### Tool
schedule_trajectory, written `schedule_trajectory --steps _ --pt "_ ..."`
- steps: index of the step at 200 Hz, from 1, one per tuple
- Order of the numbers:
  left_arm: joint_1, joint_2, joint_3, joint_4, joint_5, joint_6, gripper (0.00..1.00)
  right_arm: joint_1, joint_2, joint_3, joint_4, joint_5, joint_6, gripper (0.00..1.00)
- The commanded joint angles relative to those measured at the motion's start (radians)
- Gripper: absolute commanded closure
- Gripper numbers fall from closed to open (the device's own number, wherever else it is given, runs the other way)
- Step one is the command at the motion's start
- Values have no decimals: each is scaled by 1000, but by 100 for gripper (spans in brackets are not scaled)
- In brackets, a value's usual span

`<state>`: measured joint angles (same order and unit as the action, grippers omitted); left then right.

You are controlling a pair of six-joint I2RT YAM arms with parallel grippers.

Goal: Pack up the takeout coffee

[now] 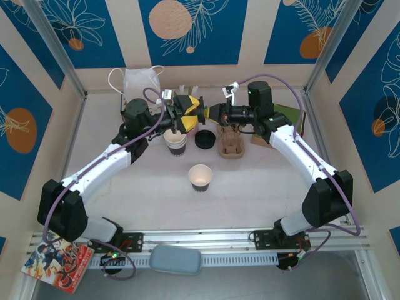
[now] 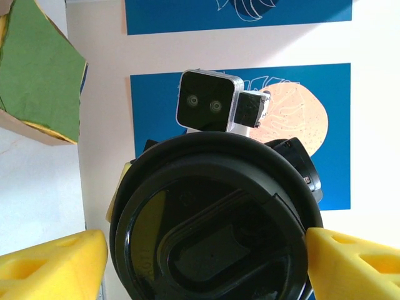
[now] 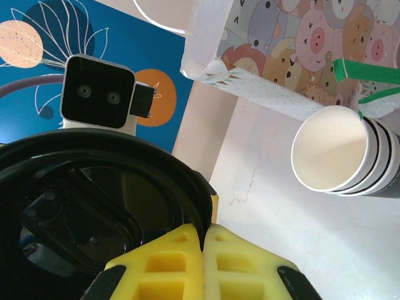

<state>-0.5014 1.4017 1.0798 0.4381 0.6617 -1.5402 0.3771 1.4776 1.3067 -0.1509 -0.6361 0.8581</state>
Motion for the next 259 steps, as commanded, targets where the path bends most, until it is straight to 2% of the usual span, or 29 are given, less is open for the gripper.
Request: schedule_trajectory --steps 1,48,101,125,138,178,194,227,259 --pt "-7 -4 -10 53 14 -15 19 12 -3 14 9 -34 -5 94" --pt "-13 6 -14 80 23 -29 19 15 5 19 9 -33 -8 94" --pt "-12 6 -16 106 24 -36 32 15 3 14 6 -28 -7 93" --pt "-12 -1 -20 94 14 -27 36 10 -3 19 -19 -11 -22 83" --pt "-12 -11 -18 64 9 -5 36 2 -12 21 -41 6 -37 73" --pt "-12 -42 -9 -59 -14 80 36 -32 -36 5 -95 31 -67 56" --pt "-12 -56 -9 -113 -25 120 36 -46 -53 -6 -126 52 -85 54" --pt "-13 -94 -7 -304 -74 250 36 -68 -96 -20 -200 119 -136 44" --pt "-36 -136 15 -542 -165 411 37 -85 -140 -40 -259 165 -188 36"
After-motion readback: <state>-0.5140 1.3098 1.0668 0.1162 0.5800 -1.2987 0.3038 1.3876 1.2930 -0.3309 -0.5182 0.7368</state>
